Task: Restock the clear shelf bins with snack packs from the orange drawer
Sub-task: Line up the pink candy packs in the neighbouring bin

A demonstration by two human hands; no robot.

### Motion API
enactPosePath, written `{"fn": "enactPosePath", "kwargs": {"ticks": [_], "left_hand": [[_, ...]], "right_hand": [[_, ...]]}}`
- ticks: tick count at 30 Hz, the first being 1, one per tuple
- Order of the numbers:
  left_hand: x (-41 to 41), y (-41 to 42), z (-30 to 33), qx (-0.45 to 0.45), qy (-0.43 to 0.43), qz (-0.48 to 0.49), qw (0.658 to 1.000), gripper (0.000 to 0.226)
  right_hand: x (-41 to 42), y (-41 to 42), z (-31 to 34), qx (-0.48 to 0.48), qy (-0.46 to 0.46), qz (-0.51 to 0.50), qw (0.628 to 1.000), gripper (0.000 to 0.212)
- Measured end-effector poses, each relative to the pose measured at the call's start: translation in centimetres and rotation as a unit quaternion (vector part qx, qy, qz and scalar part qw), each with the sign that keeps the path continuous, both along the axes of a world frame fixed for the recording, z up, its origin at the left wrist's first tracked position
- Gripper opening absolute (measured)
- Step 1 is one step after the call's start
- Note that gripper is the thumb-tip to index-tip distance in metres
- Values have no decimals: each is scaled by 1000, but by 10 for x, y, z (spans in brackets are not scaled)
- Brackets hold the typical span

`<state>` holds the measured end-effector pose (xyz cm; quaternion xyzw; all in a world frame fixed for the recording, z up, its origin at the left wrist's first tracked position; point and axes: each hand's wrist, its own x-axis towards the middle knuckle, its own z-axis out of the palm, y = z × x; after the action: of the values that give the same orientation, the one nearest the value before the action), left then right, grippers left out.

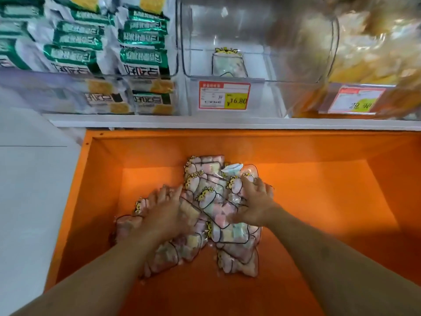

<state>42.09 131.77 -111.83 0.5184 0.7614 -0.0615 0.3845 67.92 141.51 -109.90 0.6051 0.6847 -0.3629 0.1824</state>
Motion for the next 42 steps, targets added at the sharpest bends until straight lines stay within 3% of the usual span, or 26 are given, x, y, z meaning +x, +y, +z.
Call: {"fn": "enactPosePath", "kwargs": {"ticks": [3, 8, 13, 21, 24, 27, 30, 33, 35, 37, 39, 41, 42], "left_hand": [[5, 3, -3, 37, 46, -9, 998, 132], [2, 1, 4, 66, 26, -25, 997, 116], [3, -5, 16, 60, -53, -92, 993, 58], [5, -4, 64, 82, -59, -150, 983, 16], [4, 0, 94, 108, -77, -135, 982, 13], [3, 3, 127, 142, -101, -111, 978, 20], [4, 0, 162, 179, -131, -105, 970, 31], [4, -9, 201, 219, -164, -88, 958, 23], [5, -19, 227, 252, -187, -61, 948, 20], [5, -29, 248, 286, -202, -39, 936, 23], [6, -39, 265, 298, -222, -25, 928, 26], [6, -47, 278, 309, -228, -30, 923, 29], [6, -50, 283, 316, -227, -34, 920, 31]], "right_hand": [[-9, -5, -2, 54, -22, 17, 998, 128], [-16, -8, 2, 110, -47, 44, 992, 88], [-16, -18, 13, 103, -47, 63, 992, 59], [-4, -17, 57, 67, 33, -14, 997, 33], [-5, -13, 94, 45, 49, -10, 998, 14], [-4, -11, 132, 29, 88, -21, 995, 19], [-5, -18, 169, -9, 156, -35, 987, 9], [-2, -30, 194, -48, 247, -81, 964, 12], [0, -40, 208, -66, 282, -105, 951, 30], [1, -47, 216, -88, 319, -145, 932, 72], [4, -54, 220, -122, 367, -184, 904, 101], [3, -62, 230, -179, 398, -201, 877, 101], [0, -67, 237, -208, 416, -197, 863, 90]]}}
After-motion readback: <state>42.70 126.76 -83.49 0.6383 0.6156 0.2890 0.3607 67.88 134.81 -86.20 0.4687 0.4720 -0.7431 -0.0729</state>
